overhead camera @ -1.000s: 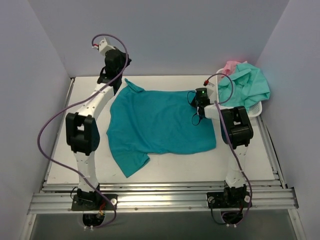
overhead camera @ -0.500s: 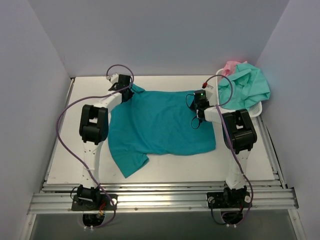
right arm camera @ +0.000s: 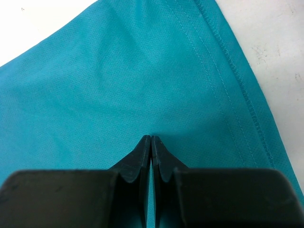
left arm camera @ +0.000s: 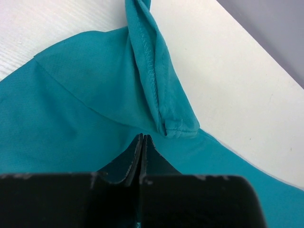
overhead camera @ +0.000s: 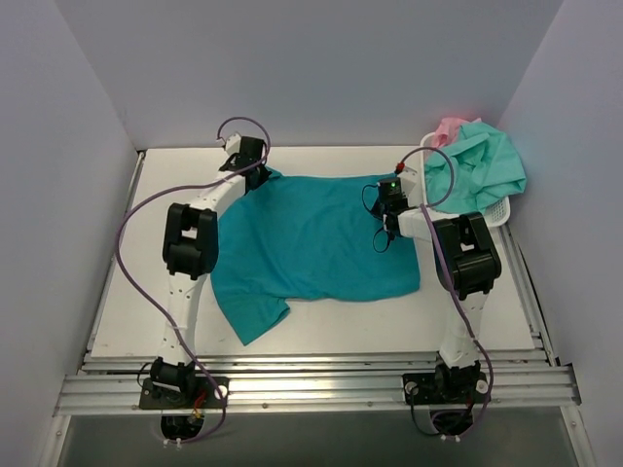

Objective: Fold and stack the t-shirts
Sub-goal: Flatten out the tshirt

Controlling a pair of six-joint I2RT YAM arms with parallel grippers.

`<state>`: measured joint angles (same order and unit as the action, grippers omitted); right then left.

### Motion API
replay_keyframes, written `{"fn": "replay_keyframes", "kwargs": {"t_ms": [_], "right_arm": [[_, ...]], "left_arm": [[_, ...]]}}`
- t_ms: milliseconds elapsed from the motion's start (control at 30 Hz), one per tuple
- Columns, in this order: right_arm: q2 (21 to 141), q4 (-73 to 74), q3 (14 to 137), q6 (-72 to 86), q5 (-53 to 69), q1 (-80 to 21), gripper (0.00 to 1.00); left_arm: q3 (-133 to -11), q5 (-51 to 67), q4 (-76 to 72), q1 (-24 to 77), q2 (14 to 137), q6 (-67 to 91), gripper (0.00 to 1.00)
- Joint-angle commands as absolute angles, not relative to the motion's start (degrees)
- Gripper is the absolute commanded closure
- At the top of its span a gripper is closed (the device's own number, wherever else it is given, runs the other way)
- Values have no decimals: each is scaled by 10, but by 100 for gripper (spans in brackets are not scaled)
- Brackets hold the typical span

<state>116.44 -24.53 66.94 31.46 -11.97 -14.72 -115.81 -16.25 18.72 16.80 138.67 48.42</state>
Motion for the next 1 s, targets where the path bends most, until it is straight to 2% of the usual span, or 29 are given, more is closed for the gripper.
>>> {"fn": "replay_keyframes", "kwargs": {"t_ms": [0, 600, 767, 967], "right_arm": [[1129, -236, 672, 312, -141, -150, 100], [1129, -236, 671, 305, -149, -144, 100], [1135, -236, 673, 302, -149, -142, 100], [1135, -238, 672, 300, -150, -141, 100]], "left_arm": [[-1208, -162, 208, 172, 1413, 486, 98], [-1292, -161, 216, 179, 1492, 499, 98], [-1354, -154, 221, 179, 1537, 504, 98], [-1398, -100, 215, 178, 1557, 536, 98]]}}
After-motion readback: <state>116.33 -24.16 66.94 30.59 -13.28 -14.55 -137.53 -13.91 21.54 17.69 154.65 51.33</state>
